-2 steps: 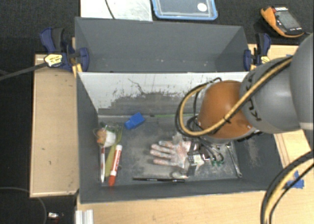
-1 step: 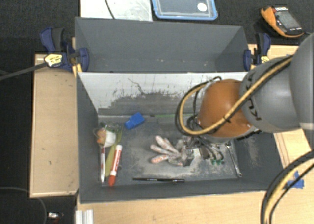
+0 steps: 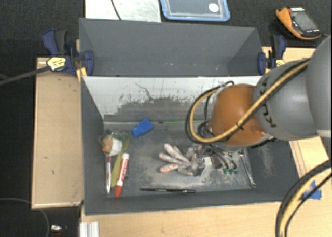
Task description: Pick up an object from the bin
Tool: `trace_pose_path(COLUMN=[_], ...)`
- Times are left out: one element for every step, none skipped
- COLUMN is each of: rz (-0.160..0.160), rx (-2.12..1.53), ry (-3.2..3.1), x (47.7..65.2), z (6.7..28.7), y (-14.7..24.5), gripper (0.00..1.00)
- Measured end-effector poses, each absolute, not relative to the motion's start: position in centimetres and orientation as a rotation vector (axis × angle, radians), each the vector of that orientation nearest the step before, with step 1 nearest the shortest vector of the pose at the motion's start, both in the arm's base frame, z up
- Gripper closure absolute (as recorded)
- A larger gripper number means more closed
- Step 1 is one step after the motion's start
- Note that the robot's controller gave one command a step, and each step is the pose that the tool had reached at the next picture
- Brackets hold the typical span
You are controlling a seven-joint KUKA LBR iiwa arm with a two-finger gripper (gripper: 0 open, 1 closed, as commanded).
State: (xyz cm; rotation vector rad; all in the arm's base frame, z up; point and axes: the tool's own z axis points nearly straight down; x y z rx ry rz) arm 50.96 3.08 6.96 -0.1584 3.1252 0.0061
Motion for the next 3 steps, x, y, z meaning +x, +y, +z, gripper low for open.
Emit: trace_pose_path(rz=[0.006,0.006,0.006], rx=[-0.157,-0.152,-0.149], ry=[3.135,3.128,3.125], x=[50.7,50.9,50.9], z=[9.0,12.4,14.1], y=[3.1,3.1,3.1], gripper=[1.0,1.0,1.0])
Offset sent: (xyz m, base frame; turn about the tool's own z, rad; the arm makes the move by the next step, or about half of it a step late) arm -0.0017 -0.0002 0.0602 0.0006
